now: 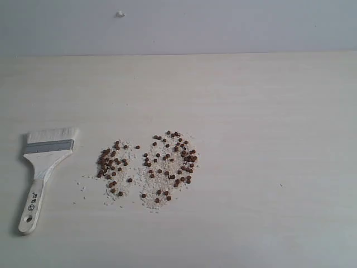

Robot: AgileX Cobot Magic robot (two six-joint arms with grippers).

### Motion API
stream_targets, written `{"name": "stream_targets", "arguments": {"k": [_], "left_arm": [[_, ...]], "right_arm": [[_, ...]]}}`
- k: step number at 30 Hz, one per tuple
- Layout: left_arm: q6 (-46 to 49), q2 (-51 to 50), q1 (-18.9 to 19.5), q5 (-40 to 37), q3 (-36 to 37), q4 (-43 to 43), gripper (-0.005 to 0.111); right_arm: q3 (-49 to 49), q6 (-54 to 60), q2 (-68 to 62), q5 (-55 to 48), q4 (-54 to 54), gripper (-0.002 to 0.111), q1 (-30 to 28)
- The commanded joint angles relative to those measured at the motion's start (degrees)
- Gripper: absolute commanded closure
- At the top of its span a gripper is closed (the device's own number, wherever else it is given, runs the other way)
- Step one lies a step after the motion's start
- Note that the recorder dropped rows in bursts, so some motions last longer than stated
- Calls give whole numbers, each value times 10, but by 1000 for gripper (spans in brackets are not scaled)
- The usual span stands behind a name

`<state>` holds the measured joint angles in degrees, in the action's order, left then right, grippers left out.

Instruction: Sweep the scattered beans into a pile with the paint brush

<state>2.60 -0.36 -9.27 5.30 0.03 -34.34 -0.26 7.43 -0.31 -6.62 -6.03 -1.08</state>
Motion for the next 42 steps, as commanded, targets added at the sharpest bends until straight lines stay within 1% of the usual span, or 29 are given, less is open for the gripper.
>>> {"name": "stream_targets", "arguments": {"k": [1,3,5,7,10,12,14,17,19,23,24,26,28,31,34,36,39,41,42], "left_arm": [[-26,4,-4,146,0,-8,107],[-43,4,-4,184,-3,-8,107],[-51,4,-4,179,-29,-8,107],[-54,-6,-4,158,-65,-1,107],[-46,-63,-4,124,-143,28,107],[-38,-121,-4,87,-205,53,107],[-30,-183,-4,35,-264,79,107],[-26,-297,-4,-104,-361,138,107],[-26,-378,-4,-221,-425,164,107],[-11,-525,-4,-433,-523,176,107],[-9,-572,-4,-497,-544,175,107],[14,-637,-4,-573,-577,166,107],[48,-698,-9,-623,-594,157,107],[46,-757,-35,-647,-597,171,107],[-11,-794,-84,-649,-589,229,107],[-87,-812,-130,-649,-579,312,107],[-237,-830,-199,-648,-565,462,107],[-296,-838,-227,-639,-553,508,107],[-302,-838,-238,-625,-545,507,107]], "right_arm": [[3,-1,3,7,-1,108,-2],[3,-1,3,7,-1,108,-2],[3,-1,3,7,-1,108,-2],[3,-1,3,7,-1,108,-2],[3,-1,3,7,-1,108,-2],[3,-1,3,7,-1,108,-2],[3,-1,3,7,-1,108,-2],[3,-1,3,7,-1,108,-2],[3,-1,3,7,-1,108,-2],[3,-1,3,7,-1,108,-2],[3,-1,3,7,-1,108,-2],[3,-1,3,7,-1,108,-2],[3,-1,3,7,-1,108,-2],[3,-1,3,7,-1,108,-2],[3,-1,3,7,-1,108,-2],[3,-1,3,7,-1,108,-2],[3,-1,3,7,-1,108,-2],[3,-1,3,7,-1,108,-2],[3,-1,3,7,-1,108,-2]]}}
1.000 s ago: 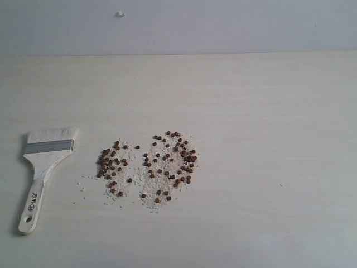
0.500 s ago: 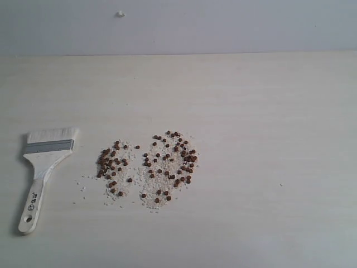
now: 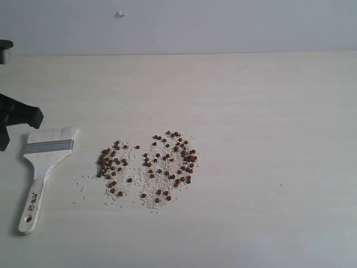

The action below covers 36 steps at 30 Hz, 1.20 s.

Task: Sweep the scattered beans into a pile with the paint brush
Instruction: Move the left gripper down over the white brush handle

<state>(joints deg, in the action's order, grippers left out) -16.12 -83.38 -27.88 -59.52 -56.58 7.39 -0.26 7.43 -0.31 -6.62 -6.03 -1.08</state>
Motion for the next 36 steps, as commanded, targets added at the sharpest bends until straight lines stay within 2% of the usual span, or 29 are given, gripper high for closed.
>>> {"name": "stream_targets", "arguments": {"k": [1,14,19,23,27,28,30,36], "left_arm": [[-115,-8,-55,36,27,84,107],[-140,-30,-57,165,108,39,107],[-144,-53,-57,170,110,34,105],[-147,-62,-48,184,111,36,84],[-147,-63,-20,183,117,36,51],[-147,-63,-15,185,122,36,46],[-144,-66,-8,192,135,31,41],[-126,-91,-7,262,163,8,44]], "right_arm": [[3,-1,3,7,-1,108,-2],[3,-1,3,7,-1,108,-2],[3,-1,3,7,-1,108,-2],[3,-1,3,7,-1,108,-2],[3,-1,3,7,-1,108,-2],[3,-1,3,7,-1,108,-2],[3,-1,3,7,-1,108,-2],[3,-1,3,7,-1,108,-2]]}}
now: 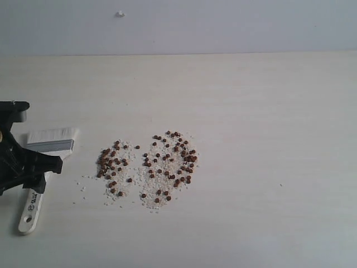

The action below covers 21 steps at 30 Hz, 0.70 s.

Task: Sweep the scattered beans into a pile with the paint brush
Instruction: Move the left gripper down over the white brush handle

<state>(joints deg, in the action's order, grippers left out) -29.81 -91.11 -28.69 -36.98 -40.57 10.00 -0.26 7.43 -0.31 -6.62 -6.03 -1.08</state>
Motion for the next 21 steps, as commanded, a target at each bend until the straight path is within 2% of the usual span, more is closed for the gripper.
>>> {"name": "stream_targets", "arguments": {"k": [1,13,21], "left_arm": [[11,-20,2,37,3,-18,44],[24,-73,2,73,3,-17,44],[59,-86,2,44,-22,-28,44]], "right_arm": [[3,-1,3,7,-1,108,-2],[3,-1,3,7,-1,108,-2],[3,-1,3,7,-1,108,-2]]}}
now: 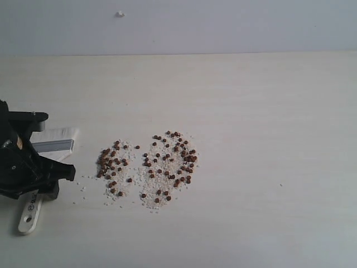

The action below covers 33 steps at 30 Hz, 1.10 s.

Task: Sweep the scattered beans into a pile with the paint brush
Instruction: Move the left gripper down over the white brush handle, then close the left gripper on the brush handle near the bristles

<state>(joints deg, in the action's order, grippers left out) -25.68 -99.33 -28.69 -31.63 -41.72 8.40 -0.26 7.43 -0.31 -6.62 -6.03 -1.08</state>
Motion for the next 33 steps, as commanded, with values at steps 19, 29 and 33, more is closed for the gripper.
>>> {"name": "stream_targets", "arguments": {"k": [19,29,33], "left_arm": [[163,-4,62,-15,-10,-131,44],[163,-4,62,-21,-10,-133,44],[163,-4,60,-25,-10,-133,44]], "right_arm": [[3,-1,3,7,-1,108,-2],[3,-1,3,7,-1,108,-2],[3,-1,3,7,-1,108,-2]]}}
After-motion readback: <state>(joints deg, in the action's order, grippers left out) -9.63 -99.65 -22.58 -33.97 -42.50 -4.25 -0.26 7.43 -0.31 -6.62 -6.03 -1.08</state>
